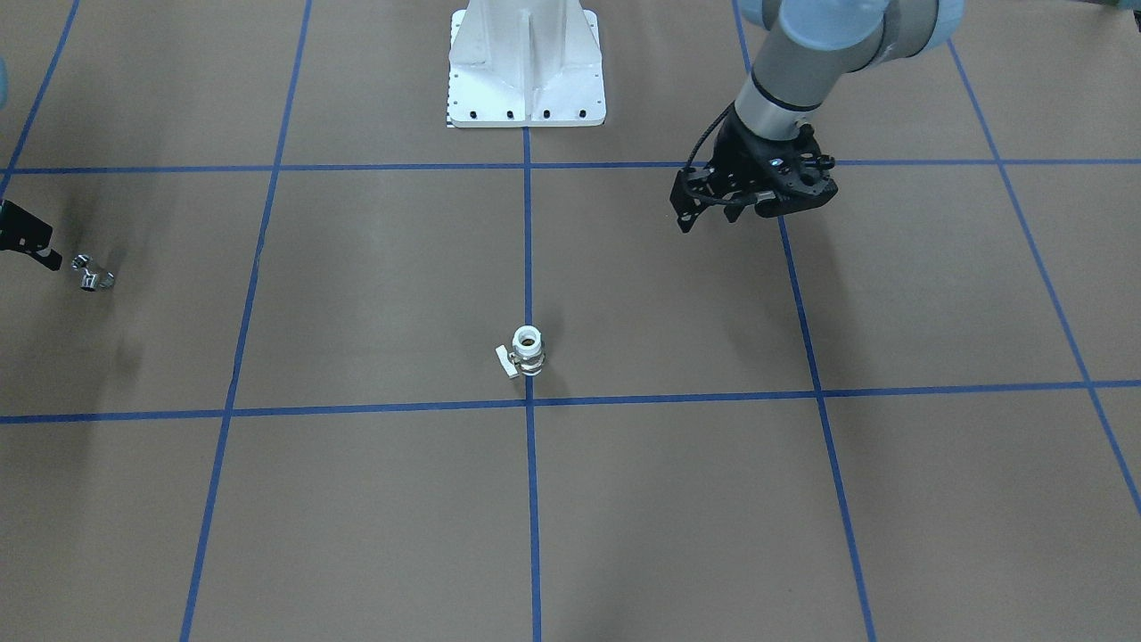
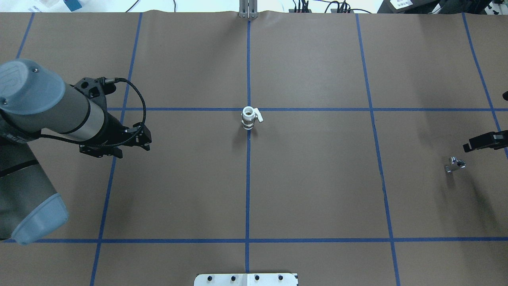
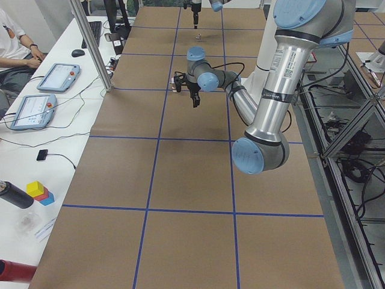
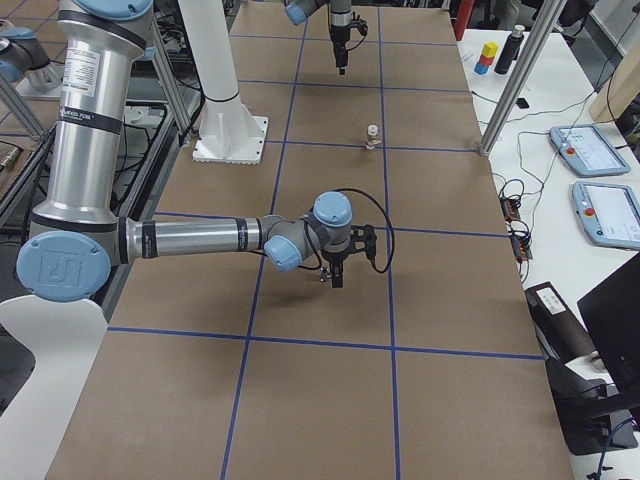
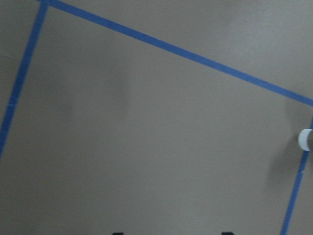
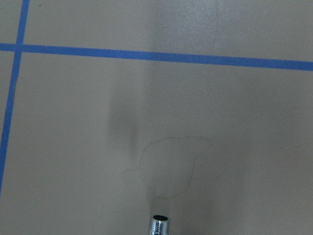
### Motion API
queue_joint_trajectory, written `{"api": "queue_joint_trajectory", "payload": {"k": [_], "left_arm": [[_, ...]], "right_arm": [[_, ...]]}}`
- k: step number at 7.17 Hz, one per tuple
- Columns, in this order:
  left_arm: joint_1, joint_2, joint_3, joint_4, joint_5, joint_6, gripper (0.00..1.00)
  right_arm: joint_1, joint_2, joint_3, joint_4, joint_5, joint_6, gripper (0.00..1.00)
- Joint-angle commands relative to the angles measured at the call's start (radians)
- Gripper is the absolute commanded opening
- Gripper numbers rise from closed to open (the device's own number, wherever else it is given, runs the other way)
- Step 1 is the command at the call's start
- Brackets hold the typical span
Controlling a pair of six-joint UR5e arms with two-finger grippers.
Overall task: Assemble PPR valve and pipe with both arms
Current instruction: 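Withdraw the left gripper from the valve while the right gripper approaches the chrome fitting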
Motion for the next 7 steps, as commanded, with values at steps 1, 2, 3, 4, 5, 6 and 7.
{"api": "queue_joint_trajectory", "payload": {"k": [1,2,3,4,5,6,7], "left_arm": [[-0.005,0.047,-0.01,0.0,0.002,0.03,0.73],[-0.01,0.065,-0.01,0.001,0.002,0.077,0.73],[-0.02,0.094,-0.015,0.0,0.0,0.128,0.73],[-0.028,0.095,-0.015,0.001,0.0,0.133,0.73],[-0.027,0.093,-0.013,0.001,0.0,0.132,0.73],[-0.027,0.095,-0.012,0.001,0.0,0.133,0.73],[-0.027,0.09,-0.01,0.001,0.0,0.132,0.73]], "right_arm": [[-0.064,-0.009,0.001,0.015,-0.053,0.085,0.99],[-0.073,-0.009,0.001,0.015,-0.057,0.089,0.99],[-0.096,-0.009,0.001,0.015,-0.07,0.093,0.99],[-0.116,-0.009,0.001,0.017,-0.076,0.122,0.99],[-0.142,-0.01,-0.001,0.017,-0.091,0.124,0.99],[-0.154,-0.01,-0.002,0.017,-0.099,0.122,0.97],[-0.157,-0.007,-0.01,0.017,-0.099,0.124,0.93]]}}
